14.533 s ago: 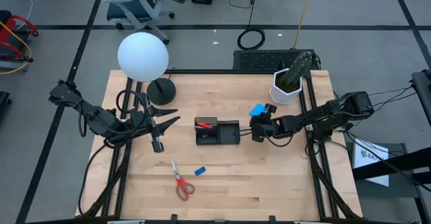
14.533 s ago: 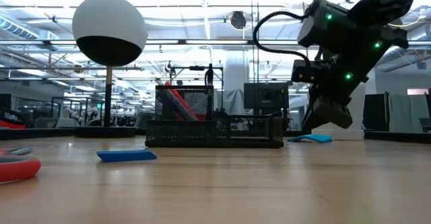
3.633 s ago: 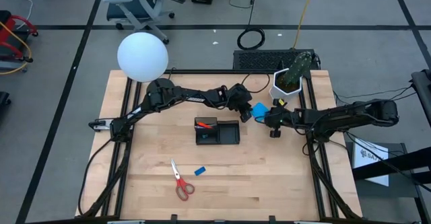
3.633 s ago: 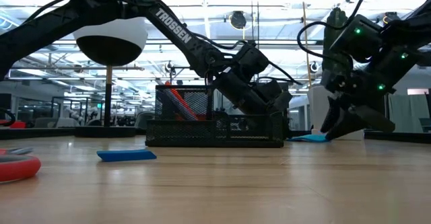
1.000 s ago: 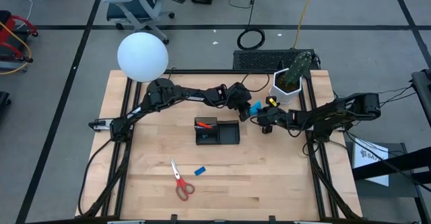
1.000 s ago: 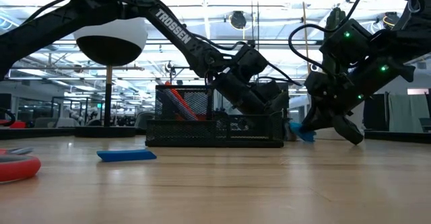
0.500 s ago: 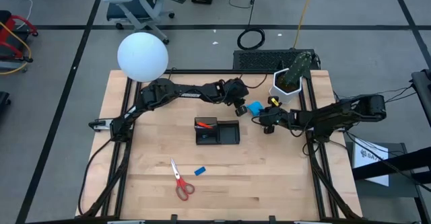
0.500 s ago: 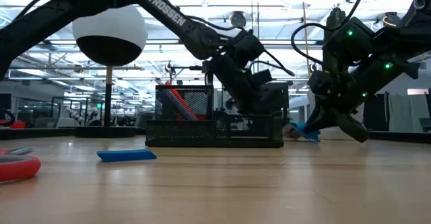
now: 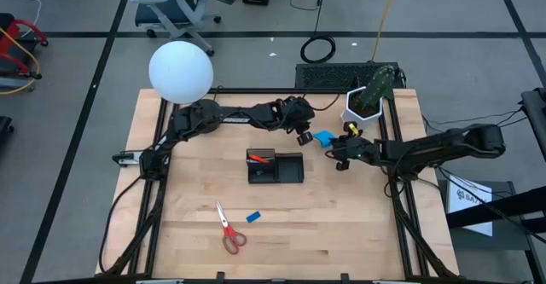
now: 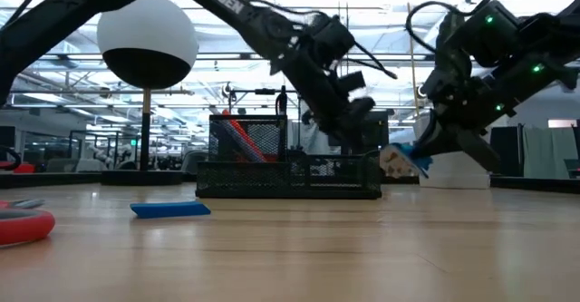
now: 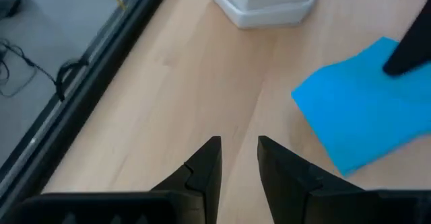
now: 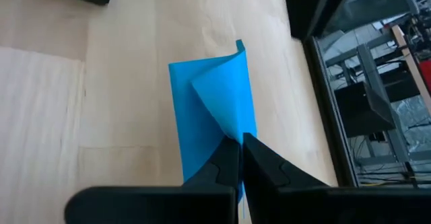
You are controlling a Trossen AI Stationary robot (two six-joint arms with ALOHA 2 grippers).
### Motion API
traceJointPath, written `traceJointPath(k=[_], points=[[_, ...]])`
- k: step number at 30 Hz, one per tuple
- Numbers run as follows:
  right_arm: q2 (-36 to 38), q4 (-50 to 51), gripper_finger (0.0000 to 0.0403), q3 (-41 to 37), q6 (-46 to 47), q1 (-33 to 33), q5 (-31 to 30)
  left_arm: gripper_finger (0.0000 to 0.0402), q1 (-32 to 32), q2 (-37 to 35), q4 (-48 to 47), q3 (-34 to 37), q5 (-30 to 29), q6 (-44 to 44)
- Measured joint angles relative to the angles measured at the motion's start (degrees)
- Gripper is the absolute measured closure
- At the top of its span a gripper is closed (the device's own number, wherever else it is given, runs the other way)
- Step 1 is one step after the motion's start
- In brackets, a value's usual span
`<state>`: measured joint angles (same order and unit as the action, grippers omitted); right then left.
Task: Pick and place office supplies into organizer
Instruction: Put the blue sticky notes into the black desk organizer
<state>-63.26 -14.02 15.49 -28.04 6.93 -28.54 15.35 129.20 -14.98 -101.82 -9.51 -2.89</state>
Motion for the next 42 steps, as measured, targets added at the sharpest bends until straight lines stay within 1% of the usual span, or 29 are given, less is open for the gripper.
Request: traceJointPath(k=[4, 6, 8, 13, 17, 21, 24, 29, 31, 33, 36, 38, 42], points=[[1.8, 1.2, 0.0403, 0.0, 1.0, -1.0, -0.5, 0.0298, -0.3, -2.9, -3.4, 0.0, -0.2, 0.1], [2.2, 1.5, 0.0403, 0.1, 1.6, -1.8, -1.9, 0.0298, -0.8, -4.7, -4.6, 0.0, -0.9, 0.2], [2.5, 4.4, 0.0403, 1.0, 2.2, -2.7, -3.3, 0.0298, -1.5, -6.2, -5.6, -0.1, -2.6, 0.1], [2.3, 11.7, 0.0403, 6.6, 5.5, -5.4, -6.1, 0.0298, -3.9, -9.6, -9.5, 0.0, -7.3, -1.2], [2.1, 13.0, 0.0403, 9.8, 6.1, -8.1, -6.3, 0.0298, -6.0, -12.7, -10.5, 0.0, -10.8, -1.7], [2.0, 15.0, 0.0403, 11.6, 6.2, -11.1, -9.0, 0.0298, -8.1, -15.3, -13.2, 0.0, -13.9, -2.9], [2.0, 16.6, 0.0403, 12.9, 6.4, -13.5, -10.5, 0.0298, -9.7, -17.1, -14.7, 0.0, -17.4, -3.1], [2.0, 16.5, 0.0403, 14.3, 5.8, -16.9, -10.7, 0.0298, -11.2, -19.1, -18.3, 0.0, -22.1, -3.0], [2.0, 16.5, 0.0403, 14.7, 5.3, -17.8, -10.7, 0.0298, -11.5, -19.3, -18.2, 0.0, -23.6, -2.9], [2.0, 16.4, 0.0403, 15.1, 4.7, -18.9, -10.7, 0.0298, -11.6, -20.0, -20.0, 0.0, -24.4, -2.6], [2.0, 16.5, 0.0403, 15.5, 3.8, -20.1, -10.7, 0.0298, -11.7, -20.3, -19.4, 0.4, -24.7, -2.4], [2.0, 16.3, 0.0403, 15.9, 3.1, -20.8, -10.7, 0.0298, -11.7, -21.1, -20.3, 1.4, -24.6, -2.4], [2.0, 15.0, 0.0403, 16.1, 1.3, -21.9, -10.5, 0.0298, -11.8, -23.9, -19.2, 4.5, -24.6, -2.3]])
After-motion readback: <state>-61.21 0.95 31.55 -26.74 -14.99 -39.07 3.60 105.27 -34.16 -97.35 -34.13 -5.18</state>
